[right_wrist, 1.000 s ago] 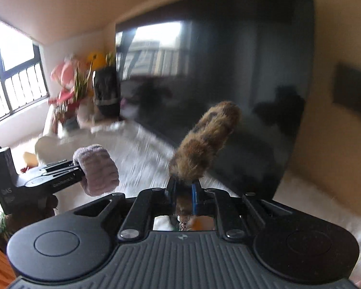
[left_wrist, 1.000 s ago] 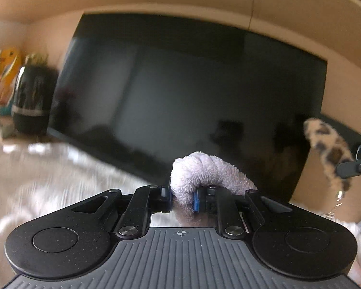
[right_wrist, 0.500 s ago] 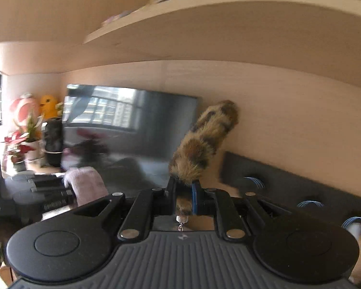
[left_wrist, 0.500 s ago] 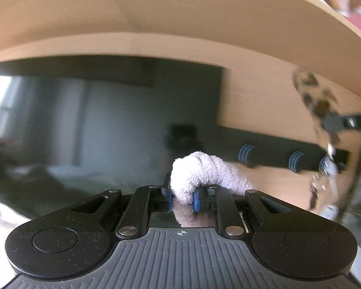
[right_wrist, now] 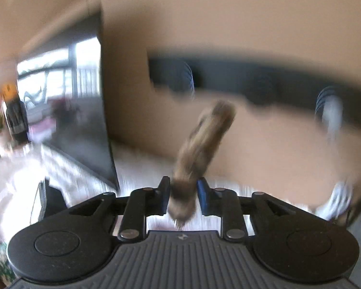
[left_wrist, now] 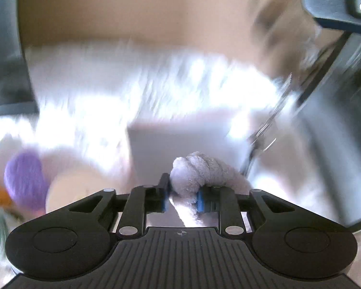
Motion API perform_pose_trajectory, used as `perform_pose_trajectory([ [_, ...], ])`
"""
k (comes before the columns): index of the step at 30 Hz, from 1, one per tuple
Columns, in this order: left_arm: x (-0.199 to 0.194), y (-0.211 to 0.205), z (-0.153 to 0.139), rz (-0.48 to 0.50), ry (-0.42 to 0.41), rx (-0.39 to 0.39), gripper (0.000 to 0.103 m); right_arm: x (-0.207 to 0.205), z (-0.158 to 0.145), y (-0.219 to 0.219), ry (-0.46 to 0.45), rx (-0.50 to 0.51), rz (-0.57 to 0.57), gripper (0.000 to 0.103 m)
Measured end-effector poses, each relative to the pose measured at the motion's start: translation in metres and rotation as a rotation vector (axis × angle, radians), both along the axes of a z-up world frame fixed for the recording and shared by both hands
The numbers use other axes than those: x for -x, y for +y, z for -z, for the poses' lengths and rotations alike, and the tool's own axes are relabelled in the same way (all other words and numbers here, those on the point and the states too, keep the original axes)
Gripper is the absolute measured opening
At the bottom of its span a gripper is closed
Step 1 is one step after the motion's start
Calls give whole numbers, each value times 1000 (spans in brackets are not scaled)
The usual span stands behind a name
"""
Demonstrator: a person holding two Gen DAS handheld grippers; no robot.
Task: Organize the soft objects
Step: 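Carry both items over the pink box and open both tools to drop them, then move the right tool to the pink checkered cloth and grasp it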
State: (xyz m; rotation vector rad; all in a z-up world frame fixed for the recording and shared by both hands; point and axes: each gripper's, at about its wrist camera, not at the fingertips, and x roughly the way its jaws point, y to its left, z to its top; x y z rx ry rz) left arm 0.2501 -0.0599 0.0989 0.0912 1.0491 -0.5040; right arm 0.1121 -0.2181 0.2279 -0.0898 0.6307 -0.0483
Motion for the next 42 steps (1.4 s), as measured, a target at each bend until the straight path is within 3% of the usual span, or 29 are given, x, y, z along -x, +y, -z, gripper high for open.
perform_pose_trajectory([
  [1,1,-2,6,9,3,-28,20,-1,14,-4,34,0,1,24],
  [3,0,3,3,25,21,-6,23,5,36,-10,88,-14,-7,25],
  [5,1,9,-8,39,14,127,24,7,46,-13,107,-43,-6,26],
  [7,7,9,-17,63,-48,180,24,6,49,-10,104,-59,-10,38],
  [12,19,4,-24,95,-104,127,27,11,41,-12,48,-28,12,55],
  [15,33,-8,-25,113,-186,11,27,11,39,-11,35,-4,31,60],
  [19,43,-26,-11,262,-95,-73,30,15,42,-10,43,25,42,62],
  [21,47,-27,-11,274,-85,-75,30,17,41,-11,41,33,51,63],
  [24,50,-10,-27,210,-154,13,30,19,41,-14,26,25,69,63],
  [28,69,45,-53,104,-307,140,30,28,43,-13,-3,9,75,64],
  [31,94,99,-59,13,-460,178,30,33,49,-1,-14,9,26,64],
  [34,113,152,-50,-119,-549,190,29,36,57,20,-15,15,-57,64],
  [38,129,199,-23,-225,-537,163,29,42,74,57,-14,-4,-211,64],
  [42,140,221,14,-280,-424,146,29,56,105,95,-2,28,-341,69],
])
